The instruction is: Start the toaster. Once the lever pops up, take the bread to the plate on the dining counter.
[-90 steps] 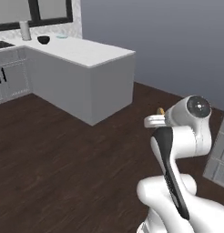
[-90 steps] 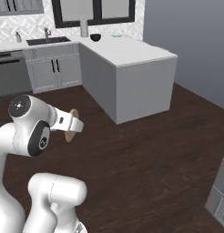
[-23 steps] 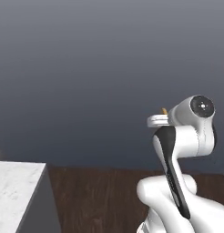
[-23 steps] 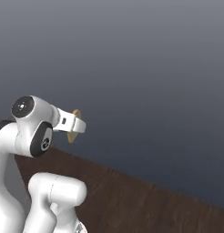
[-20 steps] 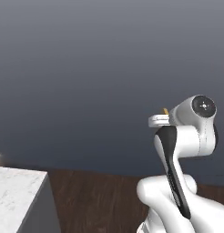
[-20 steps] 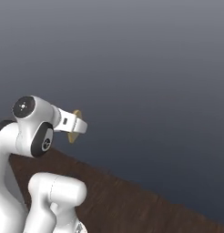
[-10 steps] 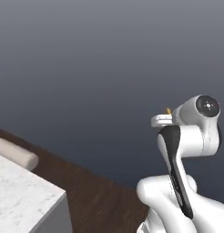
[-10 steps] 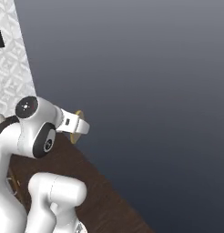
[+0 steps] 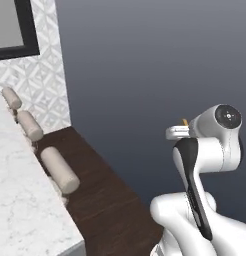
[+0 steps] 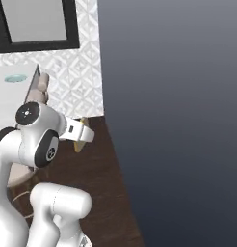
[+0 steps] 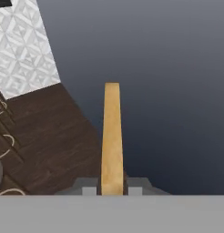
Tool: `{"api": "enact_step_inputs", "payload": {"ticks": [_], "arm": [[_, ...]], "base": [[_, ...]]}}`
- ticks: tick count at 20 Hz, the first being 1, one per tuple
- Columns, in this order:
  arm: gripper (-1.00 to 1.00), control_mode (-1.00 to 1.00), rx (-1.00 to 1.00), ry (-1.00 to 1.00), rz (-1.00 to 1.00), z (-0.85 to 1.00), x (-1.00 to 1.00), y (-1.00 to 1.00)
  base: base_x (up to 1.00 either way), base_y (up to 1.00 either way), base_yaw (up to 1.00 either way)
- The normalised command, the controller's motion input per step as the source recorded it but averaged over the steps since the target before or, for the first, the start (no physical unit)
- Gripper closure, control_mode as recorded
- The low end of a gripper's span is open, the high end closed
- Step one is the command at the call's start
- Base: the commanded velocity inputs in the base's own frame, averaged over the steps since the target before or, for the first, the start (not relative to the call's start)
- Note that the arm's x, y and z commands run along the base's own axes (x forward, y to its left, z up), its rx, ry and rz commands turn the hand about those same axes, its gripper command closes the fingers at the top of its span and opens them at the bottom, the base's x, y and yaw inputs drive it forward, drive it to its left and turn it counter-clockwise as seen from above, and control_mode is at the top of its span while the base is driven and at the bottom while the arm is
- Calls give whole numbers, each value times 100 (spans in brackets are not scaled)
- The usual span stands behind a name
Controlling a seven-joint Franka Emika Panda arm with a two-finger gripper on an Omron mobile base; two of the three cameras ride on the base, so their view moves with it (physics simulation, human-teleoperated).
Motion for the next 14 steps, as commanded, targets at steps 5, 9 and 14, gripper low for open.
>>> {"api": "enact_step_inputs", "payload": {"ticks": [5,9,14], "arm": [[100,100,0,0,0,0,0,0],[100,100,0,0,0,0,0,0],[100,100,0,0,0,0,0,0]], "base": [[100,-37,61],[100,-65,45],[100,-85,33]]}}
